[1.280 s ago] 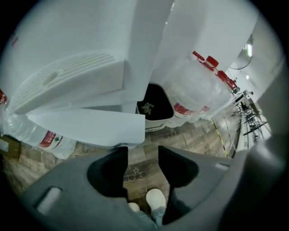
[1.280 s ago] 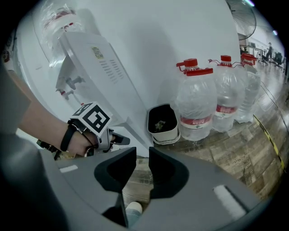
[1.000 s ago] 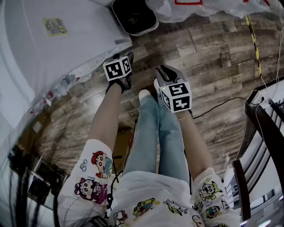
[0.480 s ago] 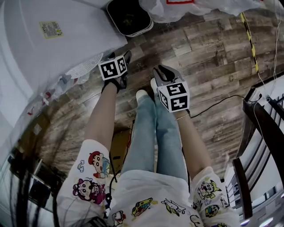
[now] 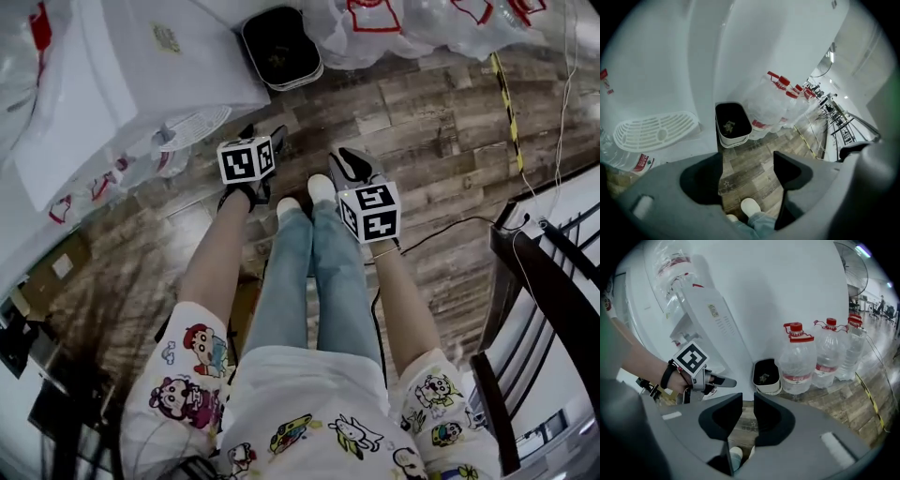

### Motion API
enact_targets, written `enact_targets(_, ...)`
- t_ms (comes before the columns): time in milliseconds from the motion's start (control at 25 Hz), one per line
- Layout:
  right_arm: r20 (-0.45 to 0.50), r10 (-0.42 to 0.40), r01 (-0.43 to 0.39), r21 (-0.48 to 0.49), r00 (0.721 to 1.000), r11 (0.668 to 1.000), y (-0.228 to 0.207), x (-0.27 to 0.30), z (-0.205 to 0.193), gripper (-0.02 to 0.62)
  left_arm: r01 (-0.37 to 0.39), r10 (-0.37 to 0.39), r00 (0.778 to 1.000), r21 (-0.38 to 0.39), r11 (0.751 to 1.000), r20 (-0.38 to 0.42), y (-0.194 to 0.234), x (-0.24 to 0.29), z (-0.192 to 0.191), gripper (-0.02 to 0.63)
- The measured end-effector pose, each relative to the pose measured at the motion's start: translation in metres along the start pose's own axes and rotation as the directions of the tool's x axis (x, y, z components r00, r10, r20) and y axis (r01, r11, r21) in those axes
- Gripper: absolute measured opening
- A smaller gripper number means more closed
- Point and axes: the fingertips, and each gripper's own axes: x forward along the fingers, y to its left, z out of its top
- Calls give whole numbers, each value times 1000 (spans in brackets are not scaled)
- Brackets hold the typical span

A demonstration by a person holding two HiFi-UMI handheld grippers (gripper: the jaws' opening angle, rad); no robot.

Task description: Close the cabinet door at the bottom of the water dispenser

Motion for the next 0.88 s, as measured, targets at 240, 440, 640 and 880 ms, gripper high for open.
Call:
enact_targets(240, 54, -6, 9, -48, 998, 999, 31, -47, 27, 87, 62, -64, 997, 52, 997, 50, -29, -59, 4, 341)
enact_targets(440, 121, -15, 28, -105, 993, 994, 59, -89, 58, 87, 109, -121, 985, 100, 989, 120, -51, -119, 13, 341)
enact_targets(640, 235, -7, 39, -129, 972, 991, 98, -138, 95, 87, 137, -170, 959, 154, 978, 225, -69, -192, 35, 341)
enact_targets(880, 338, 28, 39, -190, 941, 981, 164, -203, 118, 87, 174, -228, 898, 172, 970, 376, -84, -301, 46, 337)
